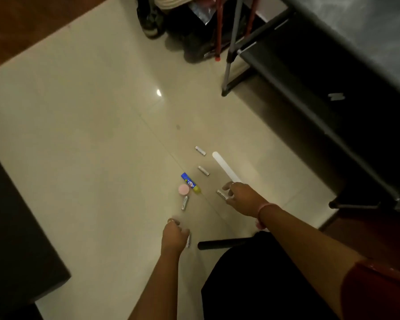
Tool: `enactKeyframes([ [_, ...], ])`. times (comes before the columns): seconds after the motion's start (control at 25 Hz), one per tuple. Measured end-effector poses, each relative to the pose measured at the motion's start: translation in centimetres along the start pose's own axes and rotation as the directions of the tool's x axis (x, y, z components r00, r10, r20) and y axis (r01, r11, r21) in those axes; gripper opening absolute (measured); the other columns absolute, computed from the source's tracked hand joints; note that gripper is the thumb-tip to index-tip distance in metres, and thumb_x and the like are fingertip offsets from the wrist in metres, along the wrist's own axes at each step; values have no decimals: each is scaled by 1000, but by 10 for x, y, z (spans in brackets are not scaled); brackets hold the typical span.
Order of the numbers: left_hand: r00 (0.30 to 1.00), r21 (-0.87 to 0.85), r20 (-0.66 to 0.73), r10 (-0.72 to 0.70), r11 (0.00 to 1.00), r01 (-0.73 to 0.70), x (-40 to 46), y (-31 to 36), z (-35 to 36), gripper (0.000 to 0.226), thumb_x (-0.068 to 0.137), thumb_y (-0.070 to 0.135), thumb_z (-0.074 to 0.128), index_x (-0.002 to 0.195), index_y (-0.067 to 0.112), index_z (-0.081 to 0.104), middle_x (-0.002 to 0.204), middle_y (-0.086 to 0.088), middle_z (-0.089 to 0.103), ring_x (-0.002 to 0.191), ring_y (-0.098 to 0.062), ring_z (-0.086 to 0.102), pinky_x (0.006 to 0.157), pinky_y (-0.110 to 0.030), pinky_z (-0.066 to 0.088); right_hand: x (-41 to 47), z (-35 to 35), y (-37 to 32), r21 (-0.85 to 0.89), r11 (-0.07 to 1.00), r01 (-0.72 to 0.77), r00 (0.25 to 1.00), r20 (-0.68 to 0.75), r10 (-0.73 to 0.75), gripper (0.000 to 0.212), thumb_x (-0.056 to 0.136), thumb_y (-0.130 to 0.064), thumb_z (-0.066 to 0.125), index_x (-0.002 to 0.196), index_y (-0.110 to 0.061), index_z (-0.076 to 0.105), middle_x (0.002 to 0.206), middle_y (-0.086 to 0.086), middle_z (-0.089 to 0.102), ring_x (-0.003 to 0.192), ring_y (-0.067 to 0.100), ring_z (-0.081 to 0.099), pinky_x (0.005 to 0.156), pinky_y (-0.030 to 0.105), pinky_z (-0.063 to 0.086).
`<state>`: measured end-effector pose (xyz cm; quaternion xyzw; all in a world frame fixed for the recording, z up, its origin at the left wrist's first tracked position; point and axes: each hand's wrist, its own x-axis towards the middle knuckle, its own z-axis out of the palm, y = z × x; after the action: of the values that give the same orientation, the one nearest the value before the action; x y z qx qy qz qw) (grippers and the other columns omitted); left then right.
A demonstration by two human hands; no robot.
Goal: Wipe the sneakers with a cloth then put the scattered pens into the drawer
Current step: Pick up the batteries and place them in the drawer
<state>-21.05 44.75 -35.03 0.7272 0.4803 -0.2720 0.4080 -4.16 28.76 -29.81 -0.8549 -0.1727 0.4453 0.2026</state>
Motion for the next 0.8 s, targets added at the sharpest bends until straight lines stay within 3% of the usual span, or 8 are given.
enactKeyframes([
  [0.12, 998, 103, 58, -21, 995, 15, 17, -20, 24, 37, 82, 23, 72, 103, 10, 43, 92, -9, 60, 85, -24, 59, 68, -28, 41, 37, 25, 18, -68, 998, -2, 999, -53, -1, 30, 94, -18, 52, 122, -8, 54, 121, 12, 57, 109, 25, 55, 90, 27, 40],
  [0.28, 995, 280, 62, 81, 955, -95, 40, -38, 40, 23, 89, 25, 62, 88, 14, 41, 83, -4, 59, 84, -24, 60, 66, -28, 39, 74, 59, 32, -177, 984, 12, 994, -102, -30, 28, 93, -17, 54, 118, -5, 51, 118, 14, 51, 103, 30, 55, 84, 31, 43],
  [0.44, 938, 302, 300, 171, 916, -264, 55, -38, 18, 15, 91, 21, 57, 78, 15, 53, 75, 1, 67, 75, -4, 60, 70, -22, 45, 90, 77, 42, -365, 930, 34, 985, -145, -93, 33, 92, -4, 45, 126, -6, 45, 120, 16, 49, 102, 34, 54, 84, 38, 45],
  [0.52, 921, 123, 357, 152, 970, -208, 60, -35, 4, 23, 94, 16, 52, 73, 11, 59, 68, 0, 65, 62, -1, 60, 71, -24, 51, 94, 73, 47, -267, 961, 72, 985, -132, -111, 27, 91, -3, 45, 118, -5, 49, 114, 16, 52, 99, 32, 54, 81, 35, 43],
  [0.56, 952, -35, 273, 135, 991, -130, 60, -31, 0, 24, 96, 14, 48, 76, 7, 58, 67, -4, 62, 60, -8, 60, 69, -29, 54, 94, 67, 47, -142, 987, 78, 987, -128, -96, 24, 90, -5, 48, 113, -4, 52, 111, 16, 54, 98, 31, 55, 79, 31, 42],
  [0.64, 994, -247, -58, 97, 963, -108, 65, -17, -2, 18, 97, 13, 45, 85, 3, 54, 71, -8, 55, 61, -17, 54, 59, -21, 49, 97, 53, 38, 157, 986, 53, 980, -200, -21, 21, 89, -6, 48, 105, 5, 57, 106, 19, 59, 97, 31, 57, 77, 28, 41],
  [0.72, 956, -181, -249, 156, 962, -203, 73, -1, 1, 15, 92, 22, 59, 90, 9, 52, 71, -1, 48, 63, -14, 45, 55, -17, 38, 109, 39, 21, 339, 940, 25, 962, -264, 70, 25, 92, -6, 41, 91, 12, 59, 100, 24, 61, 94, 34, 56, 79, 34, 43],
  [0.8, 949, -34, -198, 246, 966, -258, 85, 12, 9, 32, 80, 33, 75, 88, 14, 50, 73, 3, 46, 62, -12, 44, 56, -23, 34, 127, 34, 7, 281, 959, 44, 954, -298, 44, 27, 93, -15, 43, 75, 1, 54, 91, 21, 55, 87, 32, 52, 76, 34, 42],
])
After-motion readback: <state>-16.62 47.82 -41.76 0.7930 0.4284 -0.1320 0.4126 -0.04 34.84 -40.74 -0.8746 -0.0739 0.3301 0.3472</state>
